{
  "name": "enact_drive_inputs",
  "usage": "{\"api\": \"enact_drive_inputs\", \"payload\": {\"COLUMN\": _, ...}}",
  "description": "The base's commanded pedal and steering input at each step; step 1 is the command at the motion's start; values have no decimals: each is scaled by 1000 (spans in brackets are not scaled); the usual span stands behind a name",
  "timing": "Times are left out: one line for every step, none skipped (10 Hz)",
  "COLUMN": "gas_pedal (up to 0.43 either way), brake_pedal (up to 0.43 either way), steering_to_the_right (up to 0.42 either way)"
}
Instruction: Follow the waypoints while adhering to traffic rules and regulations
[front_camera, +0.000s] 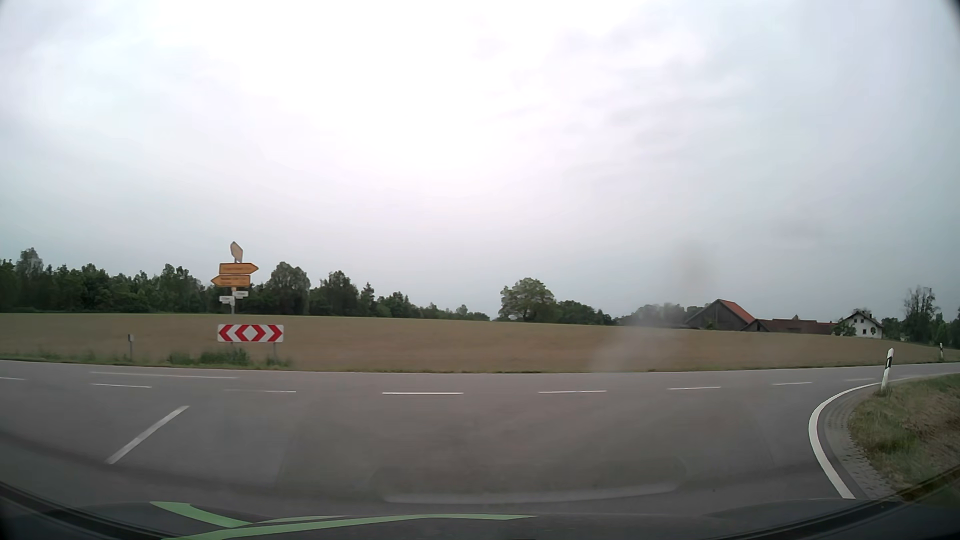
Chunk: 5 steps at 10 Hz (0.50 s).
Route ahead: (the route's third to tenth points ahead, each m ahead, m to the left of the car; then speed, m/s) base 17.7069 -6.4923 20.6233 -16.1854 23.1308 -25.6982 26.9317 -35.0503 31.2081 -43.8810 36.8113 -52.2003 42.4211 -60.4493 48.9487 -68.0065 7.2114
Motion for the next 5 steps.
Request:
{"api": "enact_drive_inputs", "payload": {"gas_pedal": 0, "brake_pedal": 0, "steering_to_the_right": 209}}
{"api": "enact_drive_inputs", "payload": {"gas_pedal": 0, "brake_pedal": 0, "steering_to_the_right": 215}}
{"api": "enact_drive_inputs", "payload": {"gas_pedal": 0, "brake_pedal": 0, "steering_to_the_right": 222}}
{"api": "enact_drive_inputs", "payload": {"gas_pedal": 0, "brake_pedal": 0, "steering_to_the_right": 233}}
{"api": "enact_drive_inputs", "payload": {"gas_pedal": 0, "brake_pedal": 0, "steering_to_the_right": 245}}
